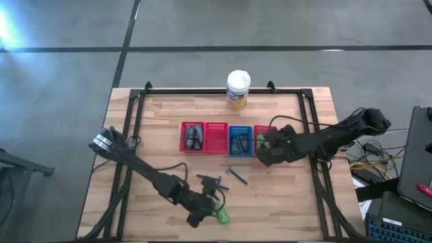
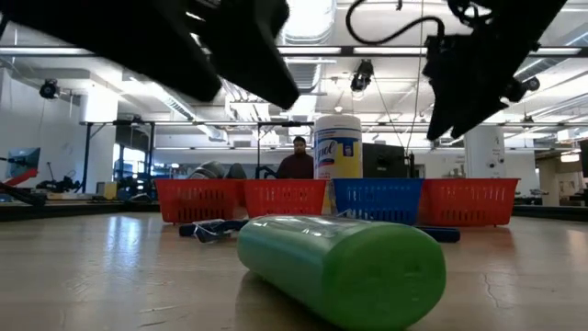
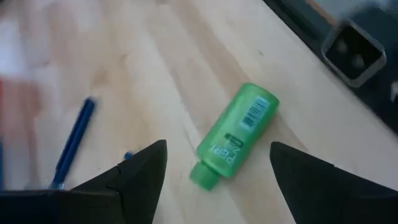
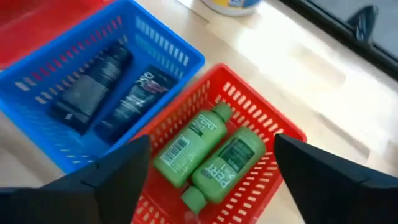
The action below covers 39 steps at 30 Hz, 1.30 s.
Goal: Pick & Place Travel size toiletries
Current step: Put the green shampoo into the right red bin
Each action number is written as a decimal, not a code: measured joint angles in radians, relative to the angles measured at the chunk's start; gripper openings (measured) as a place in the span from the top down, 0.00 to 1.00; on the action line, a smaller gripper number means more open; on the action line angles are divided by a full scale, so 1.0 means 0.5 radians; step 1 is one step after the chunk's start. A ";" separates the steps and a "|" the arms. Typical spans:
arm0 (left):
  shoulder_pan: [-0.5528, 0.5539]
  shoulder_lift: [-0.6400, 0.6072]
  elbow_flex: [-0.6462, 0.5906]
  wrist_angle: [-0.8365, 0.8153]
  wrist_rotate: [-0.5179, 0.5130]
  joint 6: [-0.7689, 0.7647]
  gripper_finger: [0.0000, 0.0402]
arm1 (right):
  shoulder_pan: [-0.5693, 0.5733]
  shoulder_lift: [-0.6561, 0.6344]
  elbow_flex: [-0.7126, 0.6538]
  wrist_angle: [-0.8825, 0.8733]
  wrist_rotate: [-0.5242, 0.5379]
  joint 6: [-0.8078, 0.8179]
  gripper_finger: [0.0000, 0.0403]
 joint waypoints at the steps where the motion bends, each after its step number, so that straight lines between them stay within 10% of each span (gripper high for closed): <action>1: 0.008 0.035 0.019 0.010 0.026 0.113 0.28 | 0.000 -0.023 0.011 -0.004 -0.010 -0.046 0.15; 17: 0.257 0.498 0.350 -0.151 0.796 0.436 0.29 | 0.046 -0.102 0.135 -0.005 -0.171 -0.163 0.14; 28: 0.260 0.520 0.381 -0.223 0.802 0.207 0.63 | 0.110 -0.126 0.165 -0.012 -0.251 0.008 0.20; 39: 0.233 0.151 0.360 -0.382 -0.097 -0.270 0.64 | 0.148 -0.422 0.146 0.160 -0.903 0.569 0.26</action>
